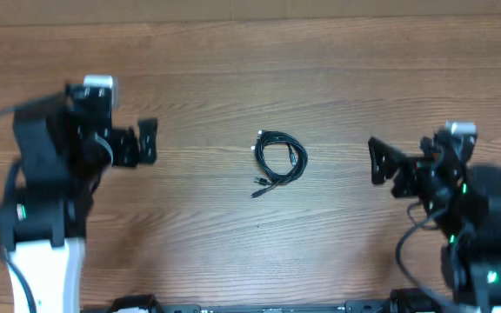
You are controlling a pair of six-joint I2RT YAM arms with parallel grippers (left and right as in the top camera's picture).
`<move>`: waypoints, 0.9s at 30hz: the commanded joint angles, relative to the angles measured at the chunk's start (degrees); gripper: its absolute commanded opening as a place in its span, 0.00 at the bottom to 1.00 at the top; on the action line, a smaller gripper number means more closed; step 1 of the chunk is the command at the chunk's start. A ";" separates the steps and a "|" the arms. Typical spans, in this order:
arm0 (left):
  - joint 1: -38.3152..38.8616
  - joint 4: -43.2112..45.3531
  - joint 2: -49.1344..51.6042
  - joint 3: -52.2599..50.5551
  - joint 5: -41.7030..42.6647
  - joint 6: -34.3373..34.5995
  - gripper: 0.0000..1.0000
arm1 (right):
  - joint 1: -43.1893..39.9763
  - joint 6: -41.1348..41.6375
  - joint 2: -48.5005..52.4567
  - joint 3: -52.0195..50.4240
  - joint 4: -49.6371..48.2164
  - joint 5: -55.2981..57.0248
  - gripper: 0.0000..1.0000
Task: Untangle cables
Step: 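Reach the left gripper to the black cable bundle and grasp it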
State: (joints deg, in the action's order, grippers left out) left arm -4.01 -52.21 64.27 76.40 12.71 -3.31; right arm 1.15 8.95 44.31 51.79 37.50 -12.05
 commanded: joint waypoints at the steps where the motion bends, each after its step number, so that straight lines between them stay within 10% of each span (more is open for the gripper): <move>1: 5.46 -6.54 9.77 12.46 3.15 -2.75 1.00 | -0.17 -0.48 8.92 9.55 6.34 -1.77 1.00; 9: 21.27 -9.94 21.79 19.58 4.35 -6.58 1.00 | -2.34 -6.19 27.67 29.14 26.71 -1.66 1.00; 19: 31.28 -2.78 36.44 19.37 19.69 9.55 1.00 | -2.45 -4.24 30.82 29.46 26.10 -2.60 0.95; 22: 32.24 -3.08 42.34 19.37 11.67 24.24 0.54 | -2.45 -3.32 30.82 29.46 26.14 -2.51 0.91; 27: 32.65 -5.55 49.53 19.37 -0.70 39.45 0.52 | -2.45 3.04 30.84 29.44 26.58 2.49 0.87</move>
State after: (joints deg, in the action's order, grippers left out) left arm 28.49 -57.65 110.45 94.98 20.36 22.55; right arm -1.08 7.46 75.44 79.44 64.12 -13.02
